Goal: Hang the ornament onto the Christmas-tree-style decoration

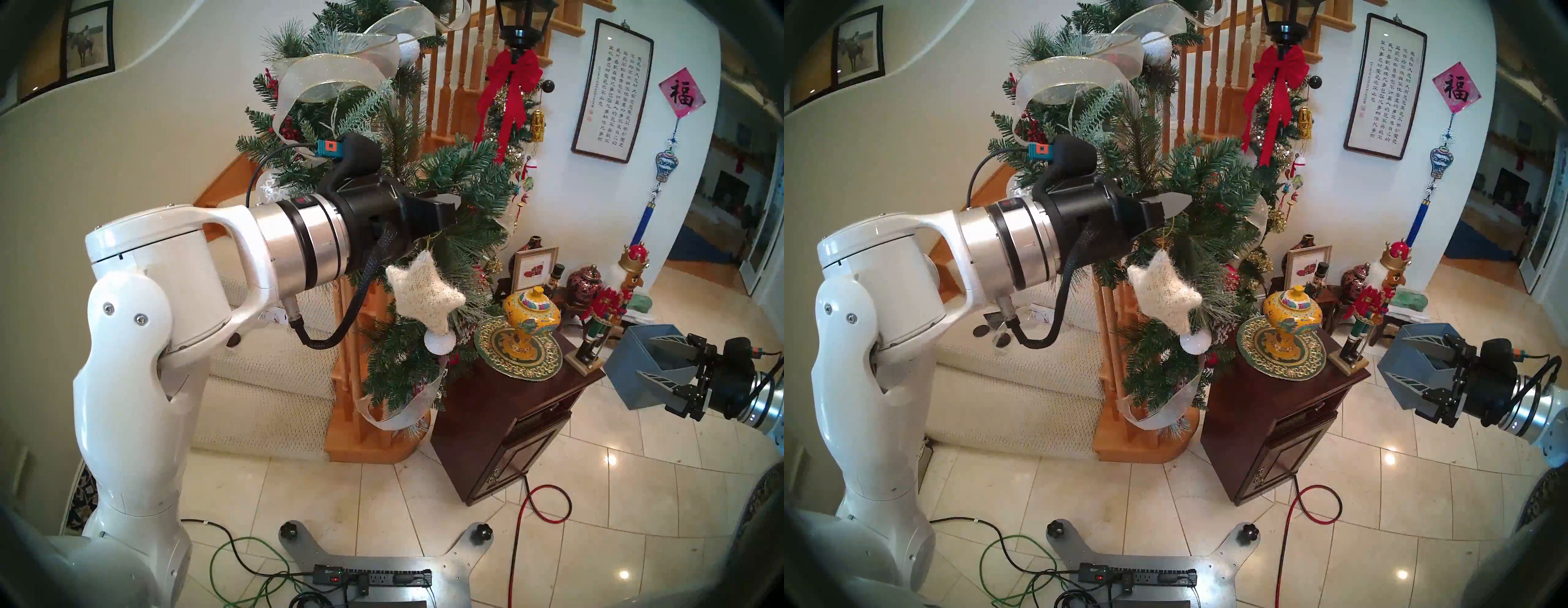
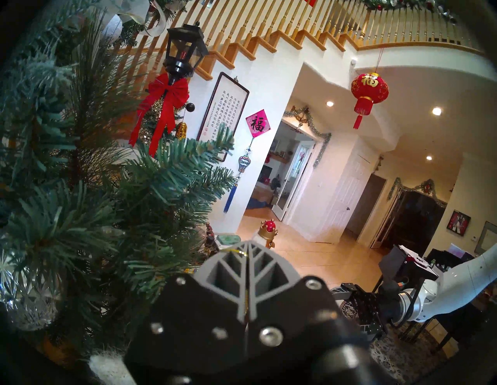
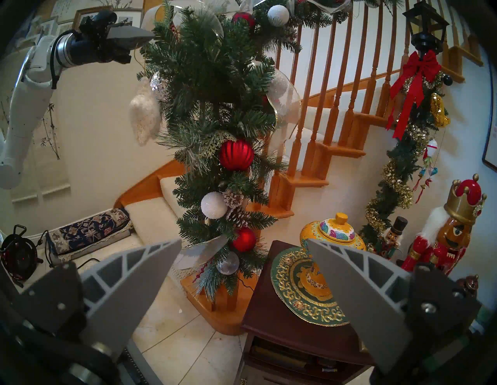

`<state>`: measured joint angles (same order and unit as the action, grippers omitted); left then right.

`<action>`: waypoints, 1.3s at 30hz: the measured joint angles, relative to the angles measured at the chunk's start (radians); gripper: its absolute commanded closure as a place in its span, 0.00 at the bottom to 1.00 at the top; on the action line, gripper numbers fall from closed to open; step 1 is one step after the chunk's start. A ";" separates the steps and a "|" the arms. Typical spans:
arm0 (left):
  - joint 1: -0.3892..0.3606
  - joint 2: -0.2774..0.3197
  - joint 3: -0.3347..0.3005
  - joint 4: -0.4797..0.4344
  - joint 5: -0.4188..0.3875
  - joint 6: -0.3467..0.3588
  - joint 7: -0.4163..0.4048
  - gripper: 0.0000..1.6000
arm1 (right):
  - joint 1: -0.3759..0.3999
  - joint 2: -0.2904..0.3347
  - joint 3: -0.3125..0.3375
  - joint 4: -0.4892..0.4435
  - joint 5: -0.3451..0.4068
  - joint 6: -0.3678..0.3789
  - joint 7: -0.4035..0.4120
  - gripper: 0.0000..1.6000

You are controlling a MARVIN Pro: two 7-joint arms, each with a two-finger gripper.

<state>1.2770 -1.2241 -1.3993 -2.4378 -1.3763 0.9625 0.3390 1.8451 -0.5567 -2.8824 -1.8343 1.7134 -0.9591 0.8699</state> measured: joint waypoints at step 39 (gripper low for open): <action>-0.112 -0.028 0.017 -0.001 -0.098 0.000 0.003 1.00 | 0.000 0.000 0.000 -0.001 -0.006 0.000 -0.001 0.00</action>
<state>1.1655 -1.2519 -1.3819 -2.4385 -1.4738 0.9625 0.3420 1.8449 -0.5571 -2.8824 -1.8352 1.7072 -0.9591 0.8687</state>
